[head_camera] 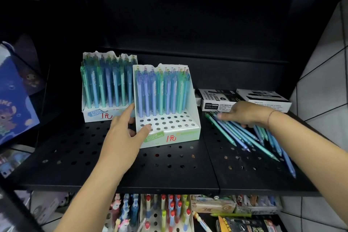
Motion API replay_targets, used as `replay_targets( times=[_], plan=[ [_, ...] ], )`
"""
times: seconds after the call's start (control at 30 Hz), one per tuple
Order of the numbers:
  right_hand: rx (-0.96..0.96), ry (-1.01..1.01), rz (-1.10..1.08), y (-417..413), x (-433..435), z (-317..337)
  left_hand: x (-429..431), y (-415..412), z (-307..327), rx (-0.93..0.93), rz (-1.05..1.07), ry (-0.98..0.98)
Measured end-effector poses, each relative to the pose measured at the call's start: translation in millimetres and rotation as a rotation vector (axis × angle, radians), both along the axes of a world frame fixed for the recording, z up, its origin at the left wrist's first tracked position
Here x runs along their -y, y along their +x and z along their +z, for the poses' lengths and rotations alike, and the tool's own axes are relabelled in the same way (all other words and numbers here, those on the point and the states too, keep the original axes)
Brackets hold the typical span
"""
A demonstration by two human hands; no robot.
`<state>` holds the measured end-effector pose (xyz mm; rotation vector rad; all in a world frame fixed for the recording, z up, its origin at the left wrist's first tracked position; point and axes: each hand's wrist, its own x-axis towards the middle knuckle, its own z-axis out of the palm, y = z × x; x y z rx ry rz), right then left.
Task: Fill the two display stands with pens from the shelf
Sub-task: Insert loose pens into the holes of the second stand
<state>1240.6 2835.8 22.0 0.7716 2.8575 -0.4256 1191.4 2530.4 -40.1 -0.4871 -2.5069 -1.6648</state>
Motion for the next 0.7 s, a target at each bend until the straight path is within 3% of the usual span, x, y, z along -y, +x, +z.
replay_targets(
  times=[0.13,0.37,0.7],
  plan=[
    [0.126,0.075,0.048,-6.8,2.4,-3.6,-0.3,0.5,0.1,0.002,0.005,0.005],
    [0.236,-0.054,0.072,-17.5,7.5,4.4,-0.4,1.1,0.8,0.004,0.007,0.009],
    [0.143,-0.107,0.126,-18.7,6.9,5.4,-0.7,0.3,0.4,0.005,0.007,0.008]
  ],
)
